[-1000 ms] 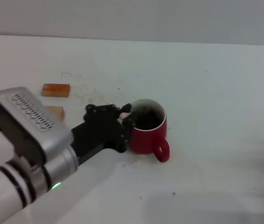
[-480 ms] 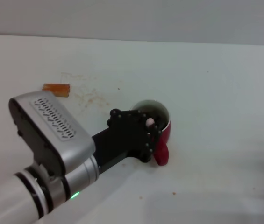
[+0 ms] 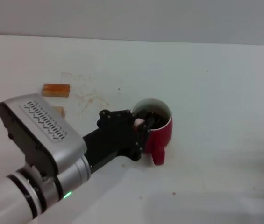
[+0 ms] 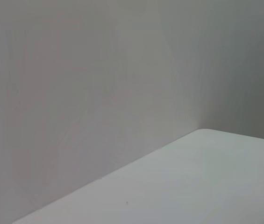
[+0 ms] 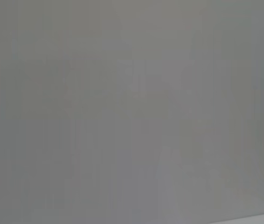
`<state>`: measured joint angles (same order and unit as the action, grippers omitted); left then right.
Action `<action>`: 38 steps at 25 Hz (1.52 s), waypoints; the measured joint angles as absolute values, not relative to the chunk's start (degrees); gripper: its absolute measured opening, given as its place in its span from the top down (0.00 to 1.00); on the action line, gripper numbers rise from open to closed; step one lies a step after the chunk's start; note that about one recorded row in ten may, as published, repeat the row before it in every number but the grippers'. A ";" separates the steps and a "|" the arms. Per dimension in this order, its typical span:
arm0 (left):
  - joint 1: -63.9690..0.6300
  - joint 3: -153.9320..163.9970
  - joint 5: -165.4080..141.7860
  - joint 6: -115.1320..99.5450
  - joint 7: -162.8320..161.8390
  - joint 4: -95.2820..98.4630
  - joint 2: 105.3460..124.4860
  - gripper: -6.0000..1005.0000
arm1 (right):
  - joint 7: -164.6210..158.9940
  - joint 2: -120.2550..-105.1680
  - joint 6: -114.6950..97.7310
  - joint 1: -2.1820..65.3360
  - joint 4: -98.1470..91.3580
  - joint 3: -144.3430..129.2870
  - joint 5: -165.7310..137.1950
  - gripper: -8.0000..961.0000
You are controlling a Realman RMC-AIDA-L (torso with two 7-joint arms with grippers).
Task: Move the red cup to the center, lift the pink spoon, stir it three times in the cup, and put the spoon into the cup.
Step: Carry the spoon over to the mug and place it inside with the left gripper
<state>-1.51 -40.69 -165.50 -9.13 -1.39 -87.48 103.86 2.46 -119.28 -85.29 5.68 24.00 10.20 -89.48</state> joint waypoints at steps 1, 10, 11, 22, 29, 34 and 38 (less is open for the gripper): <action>-1.81 -40.85 -165.50 -9.13 -1.37 -87.21 104.04 0.85 | 2.46 -119.28 -85.34 5.65 24.00 10.05 -89.49 0.99; -6.25 -40.96 -165.50 -9.16 -1.23 -84.48 105.66 0.85 | 2.46 -119.26 -85.53 5.24 23.99 9.86 -89.49 0.99; -6.41 -40.83 -165.50 -9.21 -1.23 -84.48 105.74 0.85 | 2.46 -119.26 -85.53 5.25 24.00 9.85 -89.50 0.99; -6.29 -38.94 -165.50 -9.46 -1.22 -85.41 106.06 0.85 | 2.47 -119.34 -85.23 5.58 23.99 9.84 -89.56 0.99; -5.63 -40.25 -165.50 -8.27 -0.14 -85.56 105.85 0.85 | 2.46 -119.36 -85.03 5.59 23.99 9.84 -89.56 0.99; -5.75 -42.02 -165.50 -6.99 1.64 -84.73 106.54 0.85 | 2.46 -119.36 -85.00 5.32 23.99 9.84 -89.56 0.99; -7.01 -42.62 -165.50 -6.97 1.83 -83.60 107.26 0.85 | 2.46 -119.36 -84.98 5.31 24.00 9.84 -89.56 0.99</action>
<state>-7.01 -42.62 -165.50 -6.97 1.83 -83.60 107.26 2.46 -119.36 -84.98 5.31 24.00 9.84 -89.56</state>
